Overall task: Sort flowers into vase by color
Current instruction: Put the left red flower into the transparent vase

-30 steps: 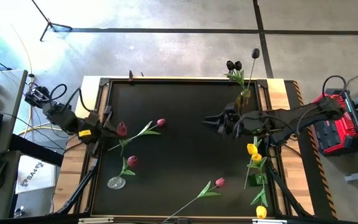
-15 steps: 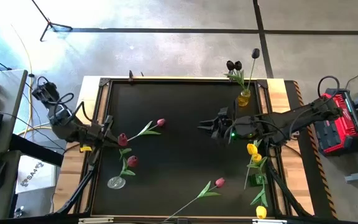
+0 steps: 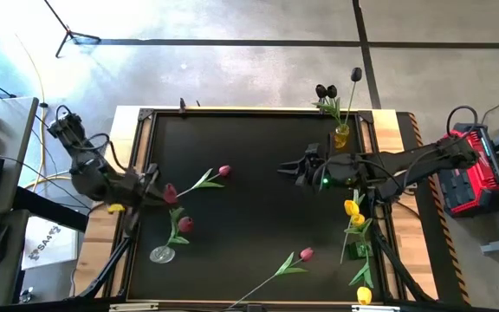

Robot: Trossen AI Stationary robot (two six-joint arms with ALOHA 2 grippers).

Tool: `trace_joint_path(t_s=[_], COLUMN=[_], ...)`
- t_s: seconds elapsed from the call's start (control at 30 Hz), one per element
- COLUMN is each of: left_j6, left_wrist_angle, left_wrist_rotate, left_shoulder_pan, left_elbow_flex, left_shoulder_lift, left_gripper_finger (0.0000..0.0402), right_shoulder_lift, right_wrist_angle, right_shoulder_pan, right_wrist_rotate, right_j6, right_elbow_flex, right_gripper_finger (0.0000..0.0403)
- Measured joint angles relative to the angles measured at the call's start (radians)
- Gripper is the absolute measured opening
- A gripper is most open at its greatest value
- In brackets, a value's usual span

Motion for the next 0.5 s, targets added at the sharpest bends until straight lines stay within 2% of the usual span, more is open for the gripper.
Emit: trace_joint_path(t_s=[0.07, 0.23, 0.3, 0.5], left_j6=[-0.013, -0.123, -0.156, -0.130], left_wrist_angle=[-0.006, -0.105, -0.131, -0.146], left_wrist_rotate=[0.016, 0.153, 0.161, 0.150], left_shoulder_pan=[-0.007, -0.053, -0.074, -0.093], left_elbow_flex=[0.000, 0.000, 0.000, 0.000], left_shoulder_lift=[-0.017, -0.054, -0.059, -0.060], left_gripper_finger=[0.0000, 0.0000, 0.0000, 0.0000], right_shoulder_lift=[0.000, 0.000, 0.000, 0.000], right_wrist_angle=[-0.001, -0.002, -0.002, -0.015], right_shoulder_pan=[-0.001, -0.001, -0.001, 0.006], right_wrist_rotate=[-0.011, -0.014, -0.014, -0.015], right_j6=[-0.001, -0.010, -0.010, -0.010], right_elbow_flex=[0.000, 0.000, 0.000, 0.000], right_gripper_finger=[0.0138, 0.0138, 0.0138, 0.0138])
